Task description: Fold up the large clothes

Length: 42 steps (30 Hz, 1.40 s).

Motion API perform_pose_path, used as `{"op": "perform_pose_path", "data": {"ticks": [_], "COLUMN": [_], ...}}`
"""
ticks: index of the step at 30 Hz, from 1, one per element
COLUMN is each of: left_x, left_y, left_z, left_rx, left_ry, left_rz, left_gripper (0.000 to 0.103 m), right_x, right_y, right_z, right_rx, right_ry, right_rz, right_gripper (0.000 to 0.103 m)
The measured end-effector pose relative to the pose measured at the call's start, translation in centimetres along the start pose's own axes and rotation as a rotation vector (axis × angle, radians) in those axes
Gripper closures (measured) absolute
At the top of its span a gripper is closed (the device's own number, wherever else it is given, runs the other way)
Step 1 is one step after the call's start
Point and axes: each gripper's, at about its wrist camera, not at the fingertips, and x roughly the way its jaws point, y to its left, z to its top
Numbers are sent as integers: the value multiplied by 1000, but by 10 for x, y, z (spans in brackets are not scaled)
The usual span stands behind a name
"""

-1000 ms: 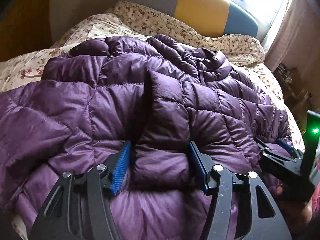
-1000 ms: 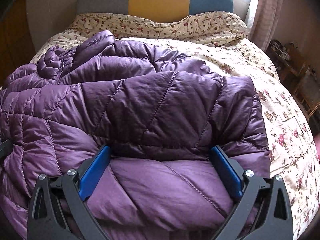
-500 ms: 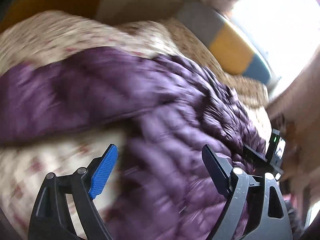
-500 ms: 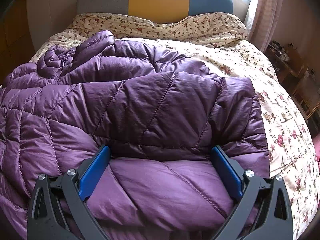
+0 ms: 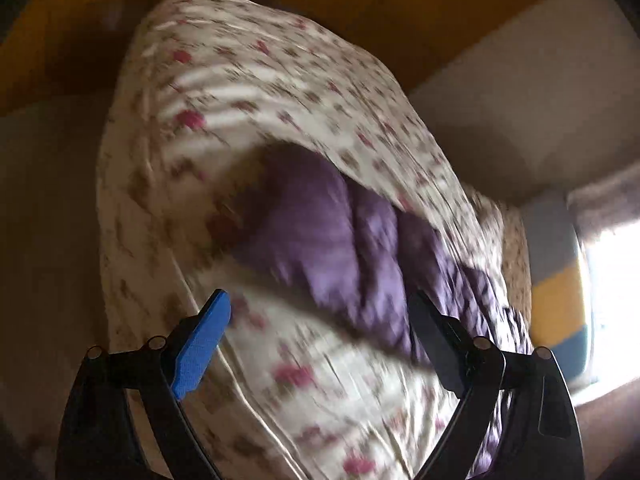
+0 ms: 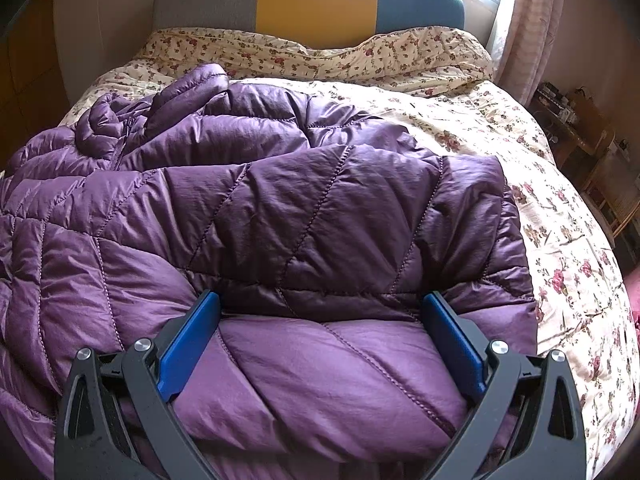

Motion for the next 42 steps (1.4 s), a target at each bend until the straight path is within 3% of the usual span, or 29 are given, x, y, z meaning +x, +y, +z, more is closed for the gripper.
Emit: {"op": "perform_pose_path", "data": {"ticks": [3, 7, 8, 9, 11, 12, 20, 32, 42], "left_x": [11, 26, 27, 29, 33, 33, 23, 63, 88], "left_y": [3, 6, 3, 0, -2, -5, -98, -251, -350], "left_z": [12, 23, 24, 25, 26, 26, 8, -84, -191], "left_rx": [-28, -12, 5, 28, 59, 72, 319, 574, 739], "left_ry": [-2, -1, -12, -19, -16, -17, -50, 131, 329], "left_rz": [36, 85, 92, 103, 100, 90, -47, -294, -484], "left_gripper": [15, 33, 41, 58, 80, 84, 88, 92, 92], "right_x": [0, 0, 0, 0, 0, 0, 0, 0, 0], "right_y": [0, 0, 0, 0, 0, 0, -1, -1, -1], "right_z": [0, 0, 0, 0, 0, 0, -1, -1, -1], "right_rx": [0, -1, -1, 0, -1, -1, -1, -1, 0], "right_ry": [0, -1, -1, -1, -1, -1, -1, -1, -2], "right_rz": [1, 1, 1, 3, 2, 1, 3, 4, 5], "right_gripper": [3, 3, 3, 3, 3, 3, 3, 3, 3]}}
